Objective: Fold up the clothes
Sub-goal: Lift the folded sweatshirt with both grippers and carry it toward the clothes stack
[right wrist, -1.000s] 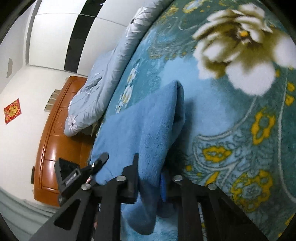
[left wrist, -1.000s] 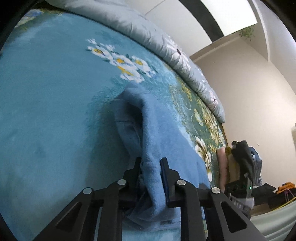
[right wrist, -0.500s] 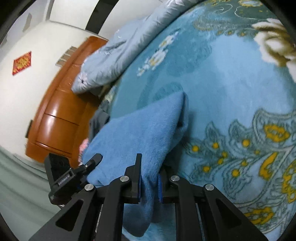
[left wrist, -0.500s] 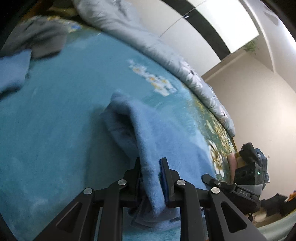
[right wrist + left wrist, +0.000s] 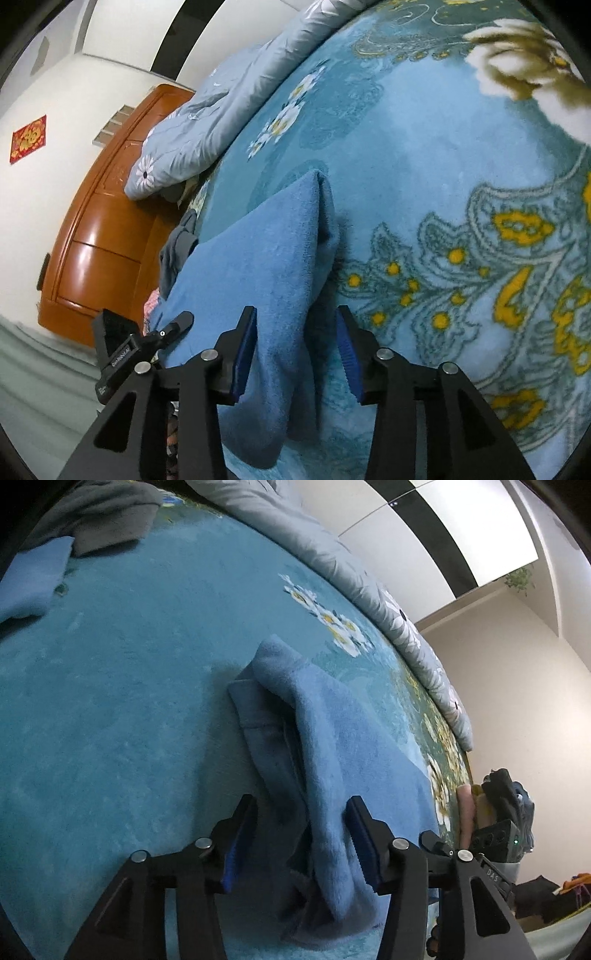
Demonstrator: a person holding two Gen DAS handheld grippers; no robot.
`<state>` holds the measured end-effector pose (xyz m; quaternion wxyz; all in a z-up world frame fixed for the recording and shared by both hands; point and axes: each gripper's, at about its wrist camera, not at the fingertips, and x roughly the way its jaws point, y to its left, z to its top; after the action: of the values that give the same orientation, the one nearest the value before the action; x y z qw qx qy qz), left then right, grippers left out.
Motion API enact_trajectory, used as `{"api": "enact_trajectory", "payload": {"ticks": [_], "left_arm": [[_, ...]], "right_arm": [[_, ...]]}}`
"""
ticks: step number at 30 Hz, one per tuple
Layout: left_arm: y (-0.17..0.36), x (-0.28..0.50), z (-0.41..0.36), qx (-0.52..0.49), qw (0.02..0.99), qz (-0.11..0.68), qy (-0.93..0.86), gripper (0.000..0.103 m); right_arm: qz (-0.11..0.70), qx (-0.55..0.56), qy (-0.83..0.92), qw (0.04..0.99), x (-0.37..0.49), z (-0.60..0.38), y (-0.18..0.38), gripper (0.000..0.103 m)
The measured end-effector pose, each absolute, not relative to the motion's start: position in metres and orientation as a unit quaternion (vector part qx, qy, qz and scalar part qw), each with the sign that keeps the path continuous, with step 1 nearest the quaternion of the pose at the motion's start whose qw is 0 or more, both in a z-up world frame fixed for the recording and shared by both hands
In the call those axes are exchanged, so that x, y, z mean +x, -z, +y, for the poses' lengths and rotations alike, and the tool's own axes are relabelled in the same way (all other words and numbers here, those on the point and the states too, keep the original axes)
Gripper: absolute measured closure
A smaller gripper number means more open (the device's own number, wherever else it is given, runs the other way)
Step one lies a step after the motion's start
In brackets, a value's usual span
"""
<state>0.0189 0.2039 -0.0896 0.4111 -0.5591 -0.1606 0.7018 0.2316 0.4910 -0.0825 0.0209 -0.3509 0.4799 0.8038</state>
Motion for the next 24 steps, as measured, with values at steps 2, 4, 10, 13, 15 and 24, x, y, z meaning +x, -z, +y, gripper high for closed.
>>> {"api": "enact_trajectory", "payload": {"ticks": [2,4,10,13,15,24], "left_arm": [[0.091,0.017,0.208,-0.564,0.417,-0.162,-0.694,0.048],[0.091,0.016,0.211,-0.565,0.425,-0.163,-0.689,0.051],[0.086,0.023,0.214,-0.555,0.436,-0.15,-0.692,0.068],[0.078,0.029,0.216,-0.545,0.437,-0.138,-0.702,0.075],[0.072,0.033,0.216,-0.54,0.44,-0.137,-0.704,0.078],[0.01,0.069,0.244,-0.499,0.493,-0.122,-0.702,0.079]], "right_arm": [[0.482,-0.353,-0.802,0.015,0.227,0.485,0.082,0.058],[0.484,-0.355,-0.8,0.006,0.219,0.478,0.083,0.058],[0.492,-0.356,-0.794,-0.001,0.209,0.475,0.08,0.061],[0.488,-0.359,-0.796,-0.003,0.209,0.474,0.076,0.082],[0.48,-0.358,-0.801,-0.007,0.21,0.474,0.069,0.089],[0.444,-0.326,-0.834,-0.026,0.247,0.5,0.013,0.09]]}}
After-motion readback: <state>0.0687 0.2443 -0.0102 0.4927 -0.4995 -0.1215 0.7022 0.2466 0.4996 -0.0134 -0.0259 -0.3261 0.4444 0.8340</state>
